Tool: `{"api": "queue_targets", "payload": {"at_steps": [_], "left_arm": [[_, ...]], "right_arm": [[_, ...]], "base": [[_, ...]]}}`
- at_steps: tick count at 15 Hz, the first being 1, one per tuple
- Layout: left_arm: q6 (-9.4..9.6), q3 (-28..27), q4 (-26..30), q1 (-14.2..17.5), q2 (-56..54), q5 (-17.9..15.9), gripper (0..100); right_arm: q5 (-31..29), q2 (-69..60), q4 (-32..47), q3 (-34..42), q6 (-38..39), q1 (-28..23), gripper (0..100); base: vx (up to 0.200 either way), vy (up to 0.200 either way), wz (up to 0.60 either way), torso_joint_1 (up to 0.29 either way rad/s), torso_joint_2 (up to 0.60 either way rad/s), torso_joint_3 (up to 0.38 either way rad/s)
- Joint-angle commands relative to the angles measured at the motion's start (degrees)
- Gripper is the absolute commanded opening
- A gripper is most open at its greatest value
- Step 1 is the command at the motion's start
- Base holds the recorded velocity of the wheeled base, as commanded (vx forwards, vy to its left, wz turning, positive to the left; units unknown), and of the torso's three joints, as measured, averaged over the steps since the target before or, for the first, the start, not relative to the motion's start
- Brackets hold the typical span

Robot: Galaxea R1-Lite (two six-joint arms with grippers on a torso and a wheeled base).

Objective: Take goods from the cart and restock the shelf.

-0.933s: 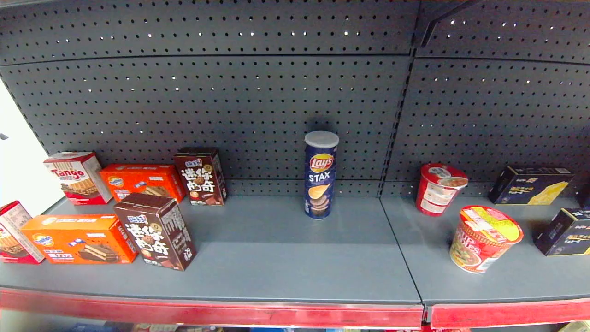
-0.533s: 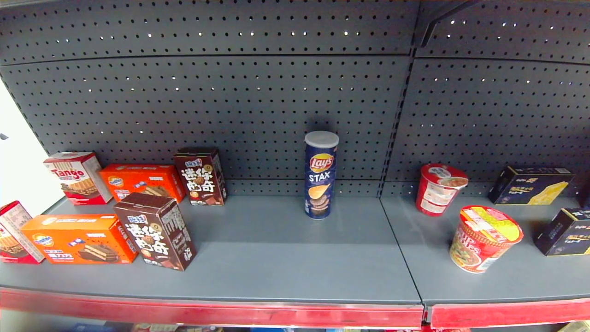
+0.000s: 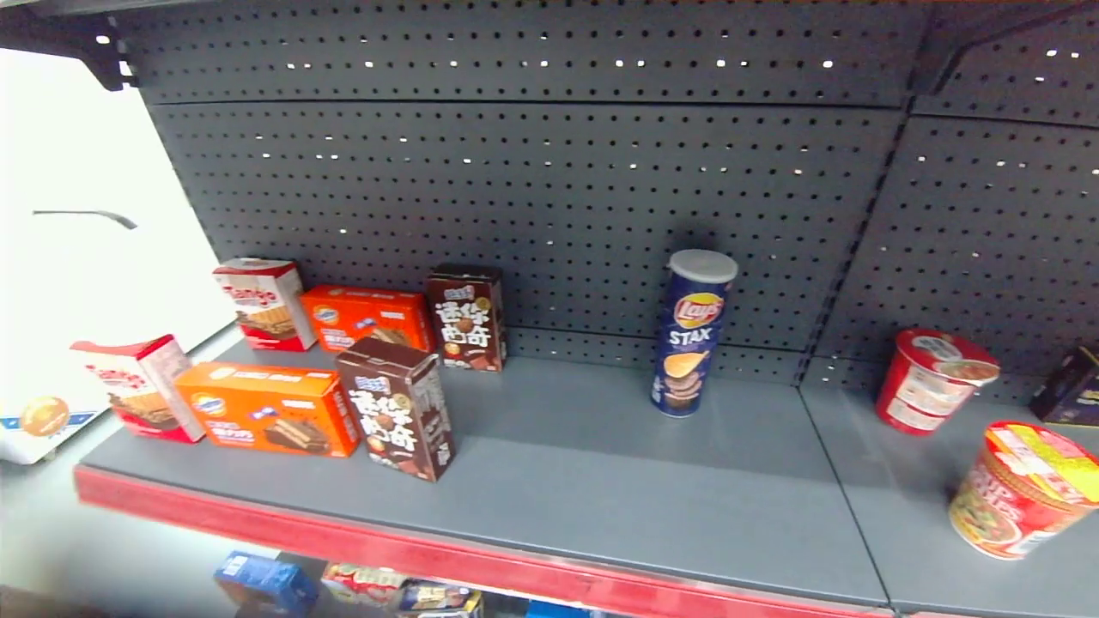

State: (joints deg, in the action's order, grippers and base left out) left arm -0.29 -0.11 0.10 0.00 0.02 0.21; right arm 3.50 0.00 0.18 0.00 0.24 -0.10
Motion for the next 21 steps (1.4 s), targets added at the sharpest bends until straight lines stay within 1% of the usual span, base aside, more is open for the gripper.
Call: {"api": "queue_targets", "payload": {"at_steps": [1, 14, 15, 16, 17, 18, 19, 20, 21], "left_arm": [[-0.06, 0.0, 0.0, 0.0, 0.0, 0.1, 100], [0.03, 0.1, -0.1, 0.0, 0.0, 0.1, 100], [0.03, 0.1, -0.1, 0.0, 0.0, 0.1, 100], [-0.32, 0.1, -0.1, 0.0, 0.0, 0.8, 100], [0.64, -3.7, -0.3, 0.1, 0.0, 0.9, 100], [3.46, -12.0, 1.7, -0.2, 3.7, 0.6, 100], [4.25, -14.0, 2.8, -0.2, 5.3, 0.7, 100], [9.08, -28.2, 10.3, 0.6, 16.1, 1.4, 100], [10.4, -33.6, 13.3, 0.6, 21.2, 1.1, 100]], "right_arm": [[0.0, 0.1, 0.0, 0.0, 0.0, 0.0, 100], [0.0, 0.1, 0.0, 0.0, 0.0, 0.0, 100], [0.0, 0.0, 0.0, 0.0, 0.1, 0.0, 100], [0.0, 0.0, 0.0, 0.0, 0.1, 0.0, 100], [0.0, 0.0, -0.1, 0.0, 0.1, 0.0, 100], [0.0, 0.1, 0.0, 0.0, 0.1, 0.0, 100], [0.0, 0.1, 0.0, 0.0, 0.1, 0.0, 100], [0.0, 0.0, 0.0, 0.0, 0.1, 0.0, 100], [0.0, 0.0, 0.0, 0.0, 0.1, 0.0, 100]], "base": [[0.0, 0.0, 0.6, -0.007, 0.0, 0.002], [0.0, 0.0, 0.6, 0.001, 0.0, 0.003], [0.0, 0.0, 0.0, 0.0, 0.0, 0.0], [0.0, 0.0, 0.0, 0.0, 0.0, 0.0], [0.0, 0.0, 0.0, 0.0, 0.0, 0.0], [0.0, 0.0, 0.0, 0.0, 0.0, 0.0], [0.0, 0.0, 0.0, 0.0, 0.0, 0.0], [0.0, 0.0, 0.0, 0.0, 0.0, 0.0], [0.0, 0.0, 0.0, 0.0, 0.0, 0.0]]}}
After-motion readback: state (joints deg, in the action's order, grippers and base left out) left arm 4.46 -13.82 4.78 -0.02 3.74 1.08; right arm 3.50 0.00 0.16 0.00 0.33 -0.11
